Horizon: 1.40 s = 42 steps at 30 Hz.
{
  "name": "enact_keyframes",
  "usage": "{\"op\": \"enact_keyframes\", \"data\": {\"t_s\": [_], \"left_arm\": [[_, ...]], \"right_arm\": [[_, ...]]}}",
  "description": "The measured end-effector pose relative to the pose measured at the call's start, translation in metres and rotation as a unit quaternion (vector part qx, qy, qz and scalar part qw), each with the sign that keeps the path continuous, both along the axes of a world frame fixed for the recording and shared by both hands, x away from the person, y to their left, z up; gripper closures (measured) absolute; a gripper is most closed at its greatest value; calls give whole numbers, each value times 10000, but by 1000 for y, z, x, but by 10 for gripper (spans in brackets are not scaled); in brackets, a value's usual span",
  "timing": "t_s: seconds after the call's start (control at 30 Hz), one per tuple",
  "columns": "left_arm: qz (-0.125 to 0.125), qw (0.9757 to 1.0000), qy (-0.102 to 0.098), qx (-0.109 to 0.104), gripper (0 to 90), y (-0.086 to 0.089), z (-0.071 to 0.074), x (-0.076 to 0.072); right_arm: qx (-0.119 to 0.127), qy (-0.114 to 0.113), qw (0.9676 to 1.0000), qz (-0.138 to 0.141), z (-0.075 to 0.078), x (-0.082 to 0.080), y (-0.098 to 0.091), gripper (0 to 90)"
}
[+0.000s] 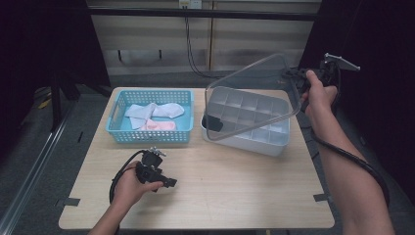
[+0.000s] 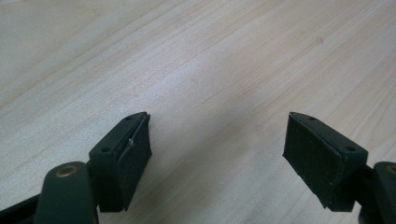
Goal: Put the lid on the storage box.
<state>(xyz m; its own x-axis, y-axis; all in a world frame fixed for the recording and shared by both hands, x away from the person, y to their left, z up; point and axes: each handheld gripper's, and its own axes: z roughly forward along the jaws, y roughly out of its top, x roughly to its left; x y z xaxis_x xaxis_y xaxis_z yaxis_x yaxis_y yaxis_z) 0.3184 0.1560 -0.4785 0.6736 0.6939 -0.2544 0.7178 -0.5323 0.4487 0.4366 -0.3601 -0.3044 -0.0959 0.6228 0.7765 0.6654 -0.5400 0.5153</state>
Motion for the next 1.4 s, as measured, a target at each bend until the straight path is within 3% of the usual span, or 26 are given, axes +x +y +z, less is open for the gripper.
{"op": "enact_keyframes", "data": {"t_s": [0.07, 0.13, 0.33, 0.4, 0.5, 0.6, 0.83, 0.93, 1.1, 1.17, 1.27, 1.4], "left_arm": [[-4, 10000, 2, -11, 221, -1, 0, -1], [-20, 10000, 6, -22, 222, -2, 0, 0], [-65, 10000, 0, -38, 220, -10, 0, 1], [-119, 9999, 13, -66, 221, -13, 0, 1], [-155, 9999, -5, -53, 221, -16, -1, 1], [-192, 9998, -18, -45, 223, -17, -1, 2], [-220, 9995, -175, -145, 224, -30, 4, 8], [-339, 9990, -268, -136, 225, -40, 8, 15], [-376, 9980, -457, -228, 234, -57, 14, 27], [-405, 9976, -501, -259, 235, -65, 17, 33], [-432, 9974, -539, -225, 244, -75, 19, 42], [-442, 9969, -595, -247, 254, -88, 24, 53]], "right_arm": [[-524, 117, 9985, -105, -5, 1, -3, 801], [-496, 187, 9984, -192, -13, 1, -7, 797], [-711, 428, 9958, -397, -39, 2, -19, 749], [-744, 532, 9950, -410, -49, 3, -23, 725], [-1064, 637, 9915, -389, -62, 2, -25, 677], [-1058, 678, 9915, -349, -74, 1, -26, 657], [-1263, 843, 9880, -275, -88, 1, -27, 583], [-1424, 977, 9847, -223, -98, 1, -25, 533], [-1432, 1122, 9830, -245, -109, 0, -24, 484], [-1592, 1157, 9804, -120, -113, 0, -22, 412], [-1823, 1154, 9764, -65, -115, 1, -16, 384], [-1867, 1170, 9754, -24, -114, 0, -16, 376]]}}
